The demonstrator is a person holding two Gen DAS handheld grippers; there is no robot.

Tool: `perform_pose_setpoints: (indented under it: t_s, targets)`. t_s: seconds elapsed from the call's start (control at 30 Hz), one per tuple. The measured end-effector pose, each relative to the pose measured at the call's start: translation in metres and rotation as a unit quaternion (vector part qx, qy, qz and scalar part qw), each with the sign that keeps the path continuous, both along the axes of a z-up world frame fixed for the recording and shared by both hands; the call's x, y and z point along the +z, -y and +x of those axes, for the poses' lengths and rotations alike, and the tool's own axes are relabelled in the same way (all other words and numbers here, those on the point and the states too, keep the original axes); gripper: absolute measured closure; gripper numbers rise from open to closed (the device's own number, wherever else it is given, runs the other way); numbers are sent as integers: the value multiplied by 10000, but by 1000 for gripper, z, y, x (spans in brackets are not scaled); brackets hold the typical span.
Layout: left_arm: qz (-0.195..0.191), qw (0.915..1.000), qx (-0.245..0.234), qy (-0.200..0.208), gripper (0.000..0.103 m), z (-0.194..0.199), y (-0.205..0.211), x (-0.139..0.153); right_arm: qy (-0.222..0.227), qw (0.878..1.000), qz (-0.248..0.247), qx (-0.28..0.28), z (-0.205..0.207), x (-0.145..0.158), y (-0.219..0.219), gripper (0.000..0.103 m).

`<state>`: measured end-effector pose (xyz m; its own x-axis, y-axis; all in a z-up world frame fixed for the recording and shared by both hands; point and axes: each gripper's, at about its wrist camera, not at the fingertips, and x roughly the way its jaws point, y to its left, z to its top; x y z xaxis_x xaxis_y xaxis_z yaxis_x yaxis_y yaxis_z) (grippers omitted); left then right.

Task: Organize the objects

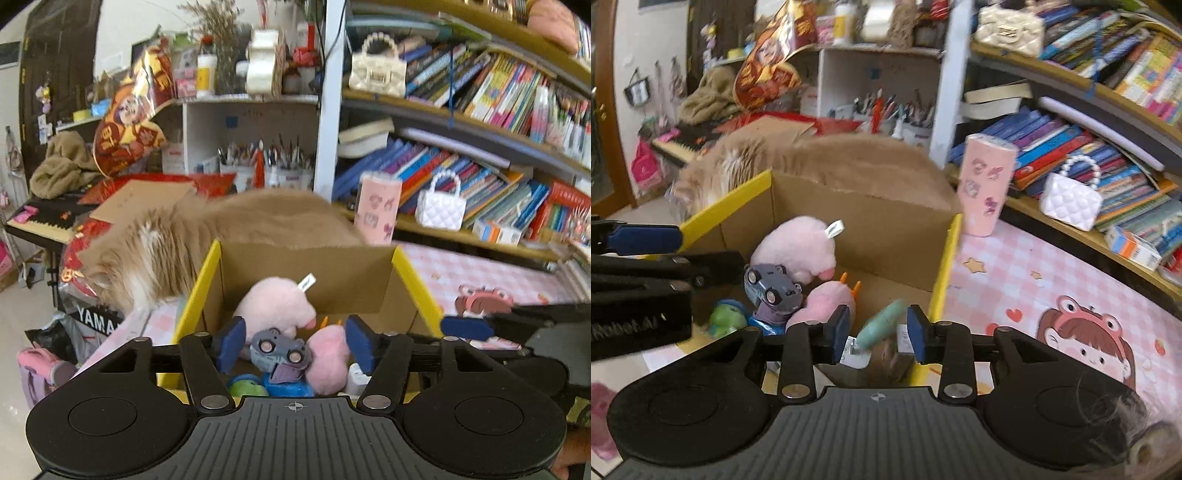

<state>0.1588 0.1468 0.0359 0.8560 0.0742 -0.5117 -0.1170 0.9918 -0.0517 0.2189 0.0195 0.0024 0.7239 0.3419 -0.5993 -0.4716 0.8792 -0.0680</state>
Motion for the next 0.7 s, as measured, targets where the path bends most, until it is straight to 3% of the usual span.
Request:
perform_pose_setpoints:
  t_s: [0.07, 0.2, 0.5, 0.7]
  targets:
    - [-3, 9999, 34, 128, 26, -12, 1, 7, 67, 9998, 115, -136, -13, 6, 7, 61]
    - [71, 9996, 73, 264, 17, -40, 5, 14, 183, 9983, 304, -468, -43, 14, 22, 57]
    - [194, 9998, -62, -80, 12, -93, 20, -12, 71, 9902, 478, -1311, -113, 2, 49, 48]
    - [289, 9984, -277, -395, 12, -112, 35, -29, -8, 9781, 508, -2016, -158, -11, 67, 38]
